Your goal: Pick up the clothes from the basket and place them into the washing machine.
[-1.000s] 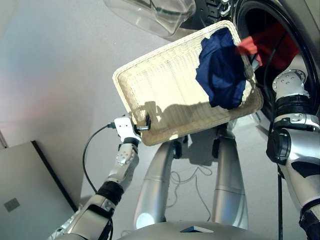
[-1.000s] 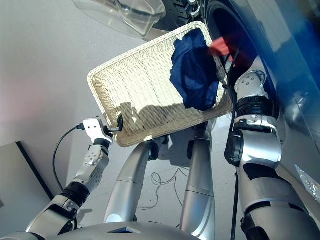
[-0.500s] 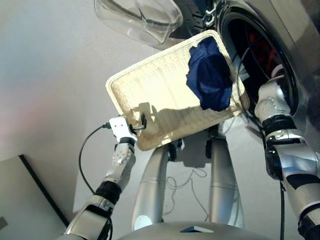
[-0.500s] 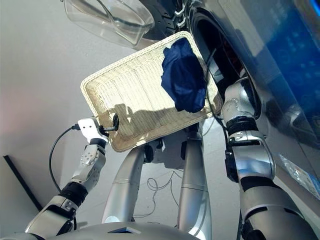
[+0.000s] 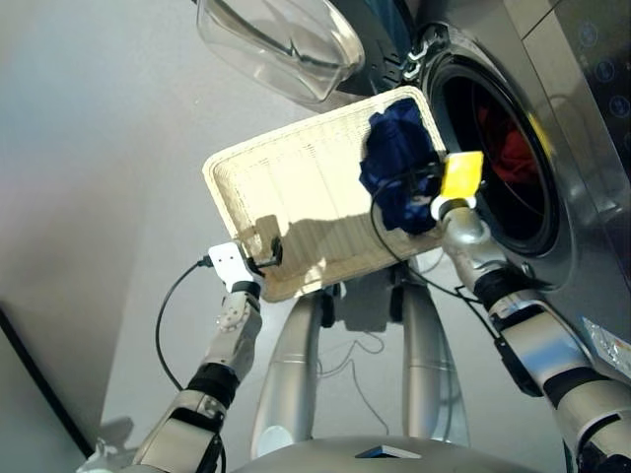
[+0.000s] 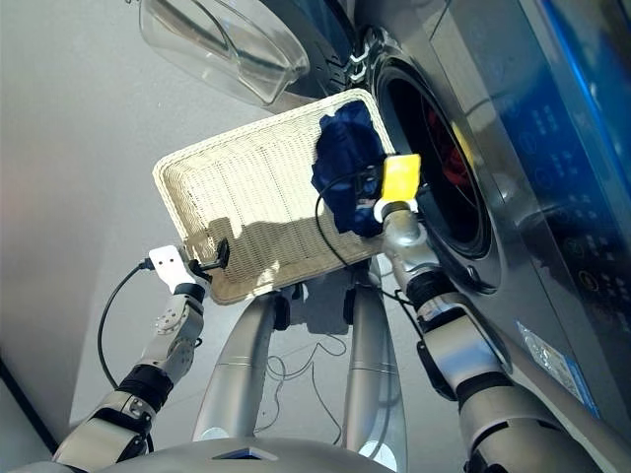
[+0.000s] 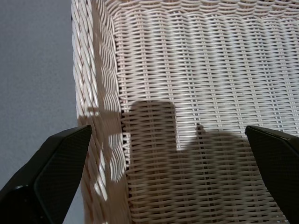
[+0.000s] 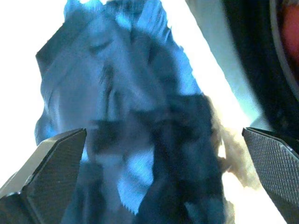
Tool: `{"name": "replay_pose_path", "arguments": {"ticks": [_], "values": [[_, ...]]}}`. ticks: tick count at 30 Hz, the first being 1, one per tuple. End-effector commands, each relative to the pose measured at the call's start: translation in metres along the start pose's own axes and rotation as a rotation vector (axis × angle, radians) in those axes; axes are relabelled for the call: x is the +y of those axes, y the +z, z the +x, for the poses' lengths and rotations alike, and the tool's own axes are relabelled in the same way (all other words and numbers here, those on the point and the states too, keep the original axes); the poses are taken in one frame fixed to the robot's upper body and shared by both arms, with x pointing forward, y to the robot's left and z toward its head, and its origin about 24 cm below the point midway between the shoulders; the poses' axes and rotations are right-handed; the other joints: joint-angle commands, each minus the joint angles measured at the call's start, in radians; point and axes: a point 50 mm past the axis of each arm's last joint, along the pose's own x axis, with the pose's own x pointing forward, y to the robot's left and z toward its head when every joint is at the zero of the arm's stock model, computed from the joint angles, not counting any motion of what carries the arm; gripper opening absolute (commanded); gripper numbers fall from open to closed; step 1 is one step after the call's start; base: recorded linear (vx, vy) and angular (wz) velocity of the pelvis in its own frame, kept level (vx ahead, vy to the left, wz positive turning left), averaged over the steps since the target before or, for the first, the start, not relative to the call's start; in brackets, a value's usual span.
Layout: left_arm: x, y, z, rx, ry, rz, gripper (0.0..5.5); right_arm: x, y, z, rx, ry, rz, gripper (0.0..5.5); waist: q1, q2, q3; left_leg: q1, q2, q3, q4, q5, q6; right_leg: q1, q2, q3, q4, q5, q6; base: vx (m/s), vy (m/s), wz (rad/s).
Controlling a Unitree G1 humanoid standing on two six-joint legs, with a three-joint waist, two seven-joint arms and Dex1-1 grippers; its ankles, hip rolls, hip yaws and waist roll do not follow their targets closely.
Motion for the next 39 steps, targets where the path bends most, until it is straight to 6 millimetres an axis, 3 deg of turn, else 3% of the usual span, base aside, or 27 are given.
{"name": "replay_pose_path", "arguments": {"ticks": [1, 6, 13, 14, 15, 24, 30, 35, 39], "values": [[-0.001, 0.027, 0.007, -0.120, -0.008, -0.015, 5.50, -0.008, 0.017, 0.008, -0.044, -0.069, 0.048, 5.50, 0.051, 0.018, 0.013, -0.037, -0.014, 0.012, -0.020, -0.006, 0.004, 0.013, 0.014, -0.023, -0.079, 0.021, 0.034, 0.000, 0.000, 0.000], [-0.015, 0.039, 0.008, -0.167, -0.068, -0.030, 5.50, -0.014, 0.033, 0.019, -0.034, -0.135, 0.096, 5.50, 0.083, 0.054, 0.040, -0.095, -0.031, 0.002, 0.030, -0.013, 0.010, -0.050, 0.001, -0.035, 0.006, -0.008, 0.031, -0.002, 0.014, 0.124], [-0.035, 0.053, 0.006, -0.211, -0.176, -0.058, 5.50, -0.030, 0.045, 0.025, -0.014, -0.221, 0.206, 5.50, 0.115, 0.088, 0.045, -0.157, -0.054, 0.008, 0.106, -0.041, 0.017, -0.126, -0.012, -0.032, 0.125, -0.053, 0.028, 0.006, 0.024, 0.135], [-0.038, 0.054, 0.006, -0.215, -0.192, -0.053, 5.50, -0.030, 0.047, 0.025, -0.020, -0.215, 0.204, 3.21, 0.116, 0.090, 0.044, -0.165, -0.057, 0.008, 0.115, -0.042, 0.017, -0.134, -0.012, -0.031, 0.136, -0.057, 0.025, 0.000, 0.000, 0.000], [-0.039, 0.055, 0.005, -0.214, -0.202, -0.055, 5.50, -0.032, 0.049, 0.026, -0.024, -0.217, 0.204, 0.00, 0.117, 0.093, 0.041, -0.167, -0.059, 0.008, 0.116, -0.042, 0.017, -0.139, -0.013, -0.029, 0.141, -0.059, 0.025, 0.000, 0.000, 0.000], [-0.032, 0.046, 0.002, -0.174, -0.187, -0.020, 5.50, -0.025, 0.058, 0.025, -0.097, -0.202, 0.300, 0.00, 0.111, 0.083, 0.003, -0.141, -0.056, 0.022, 0.085, -0.042, 0.018, -0.124, -0.010, -0.022, 0.112, -0.052, 0.022, 0.000, 0.000, 0.000], [-0.023, 0.036, 0.002, -0.147, -0.137, -0.035, 5.50, -0.024, 0.078, 0.013, -0.328, -0.174, 0.716, 0.00, 0.082, 0.084, -0.007, -0.059, -0.043, 0.037, 0.013, -0.032, 0.010, -0.045, -0.008, -0.004, 0.031, -0.031, 0.032, 0.018, 0.006, -0.013], [-0.018, 0.029, -0.003, -0.129, -0.137, -0.045, 5.50, -0.045, 0.107, -0.002, -0.580, -0.178, 0.962, 0.00, 0.068, 0.100, -0.013, 0.001, -0.046, 0.052, -0.036, -0.024, 0.011, 0.008, 0.002, 0.013, -0.032, -0.014, 0.041, 0.018, 0.034, -0.188], [-0.015, 0.020, -0.007, -0.093, -0.138, -0.042, 5.50, -0.079, 0.133, -0.019, -0.782, -0.250, 0.998, 0.00, 0.057, 0.111, -0.020, 0.030, -0.042, 0.069, -0.053, -0.028, 0.016, 0.025, 0.010, 0.035, -0.057, -0.004, 0.048, 0.009, 0.021, -0.120]]}}
